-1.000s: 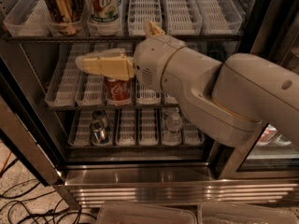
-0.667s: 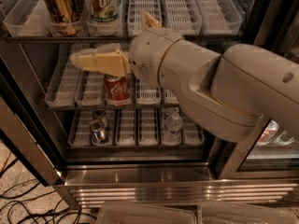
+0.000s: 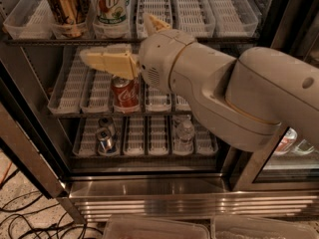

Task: Pick 7up can from top shelf of fridge

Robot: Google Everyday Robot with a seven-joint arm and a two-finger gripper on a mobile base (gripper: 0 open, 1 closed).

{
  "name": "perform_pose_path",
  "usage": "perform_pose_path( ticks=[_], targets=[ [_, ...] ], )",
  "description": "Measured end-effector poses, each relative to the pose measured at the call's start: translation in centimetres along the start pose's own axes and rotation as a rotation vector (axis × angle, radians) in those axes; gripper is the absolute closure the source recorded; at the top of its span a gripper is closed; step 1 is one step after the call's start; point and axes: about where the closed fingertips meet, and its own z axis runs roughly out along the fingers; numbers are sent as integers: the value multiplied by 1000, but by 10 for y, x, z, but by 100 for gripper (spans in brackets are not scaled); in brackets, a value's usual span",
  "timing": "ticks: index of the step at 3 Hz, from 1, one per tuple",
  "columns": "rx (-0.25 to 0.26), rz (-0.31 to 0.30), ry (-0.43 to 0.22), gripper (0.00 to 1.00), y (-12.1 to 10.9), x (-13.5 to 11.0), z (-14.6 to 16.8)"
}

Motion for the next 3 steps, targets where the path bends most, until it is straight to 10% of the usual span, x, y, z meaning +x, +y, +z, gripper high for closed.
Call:
perform_pose_path(
  ticks=[2, 3],
  targets=[
    [0, 0, 0, 52, 0, 0, 0],
    [0, 0, 0, 43, 0, 0, 0]
  ],
)
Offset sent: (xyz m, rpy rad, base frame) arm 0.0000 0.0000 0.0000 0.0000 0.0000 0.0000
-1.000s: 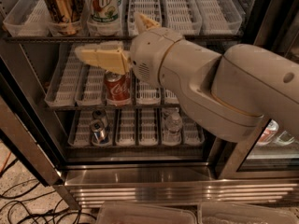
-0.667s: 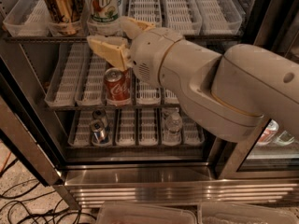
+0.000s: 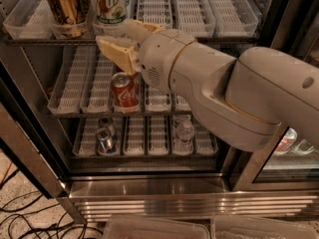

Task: Pick 7up can from top shelf of fridge

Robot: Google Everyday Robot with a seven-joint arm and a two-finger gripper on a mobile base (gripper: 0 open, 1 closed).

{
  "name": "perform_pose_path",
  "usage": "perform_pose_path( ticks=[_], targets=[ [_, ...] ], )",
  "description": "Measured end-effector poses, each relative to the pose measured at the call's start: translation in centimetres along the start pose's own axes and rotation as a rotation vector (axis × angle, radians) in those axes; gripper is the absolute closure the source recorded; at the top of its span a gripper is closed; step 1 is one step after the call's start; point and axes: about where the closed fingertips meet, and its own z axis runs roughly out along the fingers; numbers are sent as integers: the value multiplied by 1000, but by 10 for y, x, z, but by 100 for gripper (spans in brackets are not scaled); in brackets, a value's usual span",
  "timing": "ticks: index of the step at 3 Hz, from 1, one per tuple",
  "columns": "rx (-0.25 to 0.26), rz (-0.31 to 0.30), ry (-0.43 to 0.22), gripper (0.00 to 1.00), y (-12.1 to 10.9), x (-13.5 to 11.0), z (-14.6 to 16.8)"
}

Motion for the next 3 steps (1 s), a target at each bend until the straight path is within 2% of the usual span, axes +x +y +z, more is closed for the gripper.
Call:
perform_pose_path(
  ticks=[2, 3],
  targets=[
    [0, 0, 0, 23, 0, 0, 0],
    [-1, -1, 0, 40, 0, 0, 0]
  ],
)
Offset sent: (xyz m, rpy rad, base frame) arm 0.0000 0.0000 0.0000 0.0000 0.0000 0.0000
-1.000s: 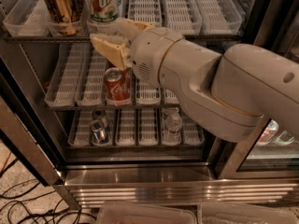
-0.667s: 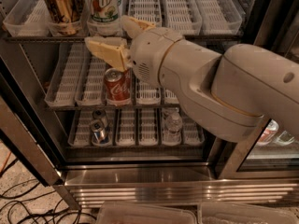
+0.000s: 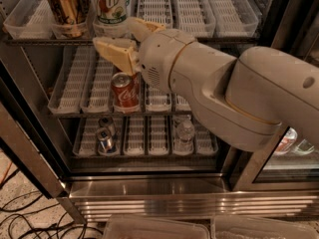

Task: Pick 7up can from top shelf of fridge

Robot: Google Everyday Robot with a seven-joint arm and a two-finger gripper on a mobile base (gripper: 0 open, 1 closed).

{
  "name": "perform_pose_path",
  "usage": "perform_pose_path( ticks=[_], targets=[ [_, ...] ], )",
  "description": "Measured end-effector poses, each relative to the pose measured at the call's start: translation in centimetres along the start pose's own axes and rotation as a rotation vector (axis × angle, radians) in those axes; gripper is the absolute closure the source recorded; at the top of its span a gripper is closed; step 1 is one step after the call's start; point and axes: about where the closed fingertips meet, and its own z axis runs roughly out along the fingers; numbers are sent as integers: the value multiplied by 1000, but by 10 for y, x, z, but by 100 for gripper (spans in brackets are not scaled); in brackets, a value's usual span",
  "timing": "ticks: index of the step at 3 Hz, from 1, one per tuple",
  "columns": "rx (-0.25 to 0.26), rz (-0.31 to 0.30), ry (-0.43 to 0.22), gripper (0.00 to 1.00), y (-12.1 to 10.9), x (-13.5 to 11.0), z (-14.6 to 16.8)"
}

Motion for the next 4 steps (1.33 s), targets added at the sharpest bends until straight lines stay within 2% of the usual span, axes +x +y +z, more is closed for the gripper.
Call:
perform_pose_path(
  ticks=[1, 3, 4],
  targets=[
    [-8, 15, -5, 38, 1, -1, 5],
    [-11, 29, 4, 22, -6, 2, 18],
    [-1, 25, 2, 26, -12, 0, 22]
  ],
)
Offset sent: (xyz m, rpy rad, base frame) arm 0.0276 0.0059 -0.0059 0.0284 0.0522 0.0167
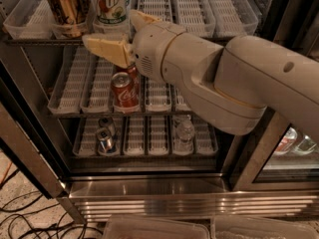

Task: Pick 7up can from top shelf of fridge

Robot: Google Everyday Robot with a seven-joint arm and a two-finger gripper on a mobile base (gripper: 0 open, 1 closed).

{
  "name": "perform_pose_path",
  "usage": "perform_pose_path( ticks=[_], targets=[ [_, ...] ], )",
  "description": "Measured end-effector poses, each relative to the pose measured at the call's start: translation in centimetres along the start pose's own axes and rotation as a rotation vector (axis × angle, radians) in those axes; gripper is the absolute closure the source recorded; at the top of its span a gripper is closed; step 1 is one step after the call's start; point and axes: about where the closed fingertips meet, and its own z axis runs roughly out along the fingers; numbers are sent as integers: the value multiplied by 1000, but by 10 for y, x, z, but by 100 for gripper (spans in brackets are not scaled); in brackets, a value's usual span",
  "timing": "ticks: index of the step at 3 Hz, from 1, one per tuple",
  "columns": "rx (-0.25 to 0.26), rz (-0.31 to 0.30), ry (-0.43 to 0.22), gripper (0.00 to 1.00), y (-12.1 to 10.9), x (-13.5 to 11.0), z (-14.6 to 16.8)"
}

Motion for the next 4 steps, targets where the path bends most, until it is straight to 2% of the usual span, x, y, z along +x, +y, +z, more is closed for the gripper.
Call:
perform_pose_path(
  ticks=[2, 4],
  targets=[
    [30, -3, -17, 27, -19, -6, 11],
    [34, 4, 3, 28, -28, 5, 26]
  ],
)
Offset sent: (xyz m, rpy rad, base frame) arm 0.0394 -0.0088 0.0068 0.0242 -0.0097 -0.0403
